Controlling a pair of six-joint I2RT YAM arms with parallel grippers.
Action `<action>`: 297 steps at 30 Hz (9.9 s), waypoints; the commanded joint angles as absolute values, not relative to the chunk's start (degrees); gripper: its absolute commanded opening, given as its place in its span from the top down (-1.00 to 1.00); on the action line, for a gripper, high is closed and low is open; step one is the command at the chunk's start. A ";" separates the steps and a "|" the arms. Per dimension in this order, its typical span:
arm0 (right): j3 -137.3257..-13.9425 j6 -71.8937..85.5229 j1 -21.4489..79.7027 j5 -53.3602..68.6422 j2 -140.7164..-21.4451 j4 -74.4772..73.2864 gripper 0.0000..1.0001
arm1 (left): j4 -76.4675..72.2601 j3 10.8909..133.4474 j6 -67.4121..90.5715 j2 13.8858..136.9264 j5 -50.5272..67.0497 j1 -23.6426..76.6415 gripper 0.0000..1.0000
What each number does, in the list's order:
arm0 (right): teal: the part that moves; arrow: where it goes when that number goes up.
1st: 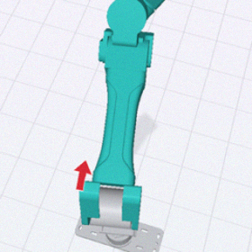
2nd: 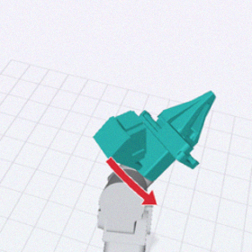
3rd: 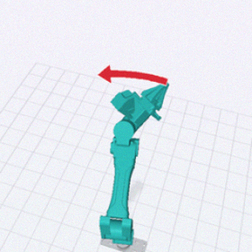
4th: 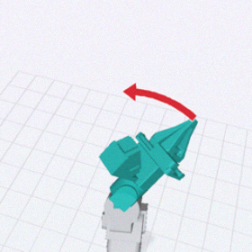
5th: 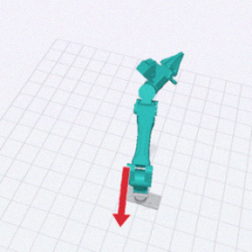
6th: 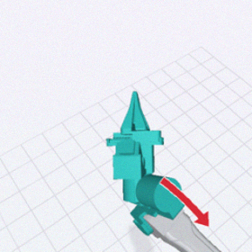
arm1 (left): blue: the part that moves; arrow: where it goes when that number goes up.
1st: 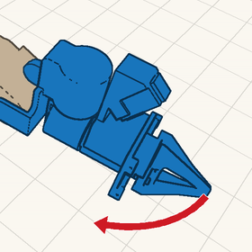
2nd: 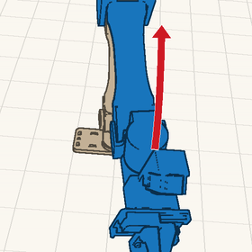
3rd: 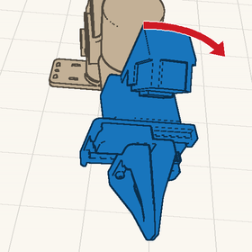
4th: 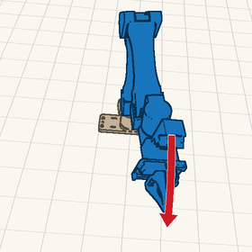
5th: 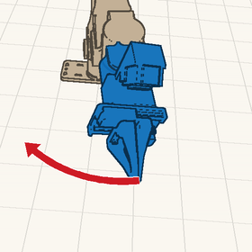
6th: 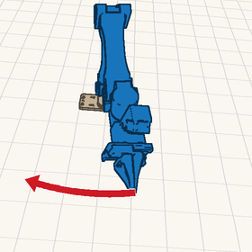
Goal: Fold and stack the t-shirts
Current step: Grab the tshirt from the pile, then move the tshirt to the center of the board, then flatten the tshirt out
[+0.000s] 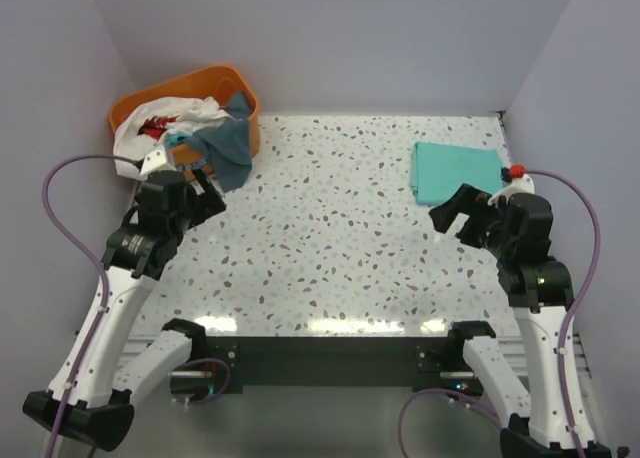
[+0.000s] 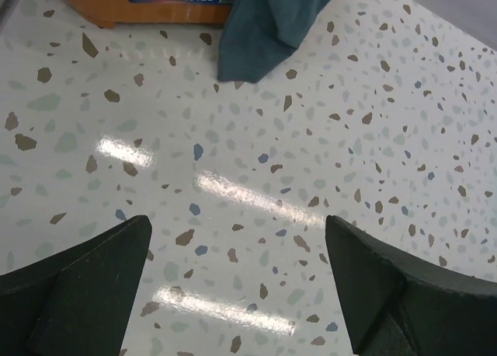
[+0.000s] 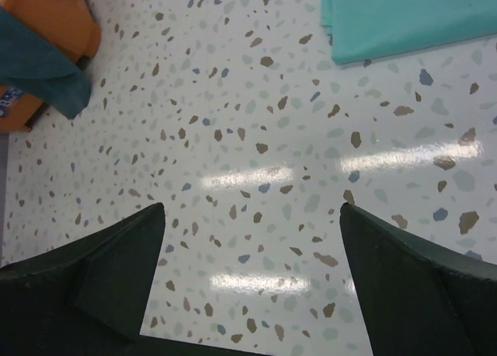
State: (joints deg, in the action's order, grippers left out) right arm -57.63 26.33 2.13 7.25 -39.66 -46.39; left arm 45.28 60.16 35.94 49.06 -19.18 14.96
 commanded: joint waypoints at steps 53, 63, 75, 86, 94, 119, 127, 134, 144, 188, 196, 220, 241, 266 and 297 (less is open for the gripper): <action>-54.32 18.64 1.93 18.72 -49.57 -39.29 -0.97 | 22.49 108.63 20.57 107.22 -30.86 4.92 0.05; -54.05 18.63 1.93 16.70 -48.78 -39.46 -0.97 | 27.16 111.96 21.80 114.07 -28.21 4.57 -1.00; -54.49 18.46 2.02 16.52 -49.13 -39.99 -0.97 | 30.43 121.92 20.57 115.95 -25.49 4.22 1.00; -53.70 19.42 2.02 18.37 -49.04 -39.11 -0.97 | 8.03 112.58 21.45 87.11 -13.73 4.22 1.00; -53.70 20.30 2.02 19.60 -49.39 -39.02 -0.97 | 8.28 140.01 17.93 96.33 -18.99 4.22 1.00; -62.91 27.51 2.02 -5.60 -40.61 -51.14 -0.97 | 3.76 109.84 31.02 80.96 15.02 32.60 1.00; -63.02 24.62 1.93 -10.99 -36.74 -54.05 -0.97 | -6.93 43.05 46.30 50.91 21.02 35.59 0.71; -57.32 25.49 1.93 0.69 -38.22 -50.63 -0.97 | 29.15 35.42 51.50 41.93 -2.17 35.68 -1.00; -55.37 28.64 18.40 -1.25 -55.08 -40.25 -0.97 | 20.92 16.98 60.45 51.23 11.87 42.25 -1.00; -35.57 37.89 18.54 -9.84 -59.43 -26.93 1.00 | 40.06 44.70 65.57 60.21 -23.09 65.30 1.00; -74.15 32.26 18.54 -13.10 -49.74 -44.99 1.00 | 44.58 71.08 53.64 54.76 -44.20 65.30 1.00; -114.08 26.98 18.46 -19.95 -77.59 -42.56 1.00 | 8.70 97.11 7.73 66.06 -75.95 61.54 1.00; -131.97 11.60 17.40 -26.64 -90.12 -13.90 1.00 | 24.42 130.04 31.82 93.44 4.83 9.93 1.00; -42.95 41.40 17.40 -12.22 -39.64 -55.63 -0.87 | 57.21 39.09 50.80 40.26 -1.83 10.20 -1.00; -48.95 40.96 26.63 -10.37 -93.24 -30.76 -0.97 | 20.76 45.84 42.53 92.64 2.35 29.00 -1.00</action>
State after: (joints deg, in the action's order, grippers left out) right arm -47.99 40.45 26.70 -9.41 -88.68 -36.34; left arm 24.21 53.69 41.67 94.35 -1.69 28.69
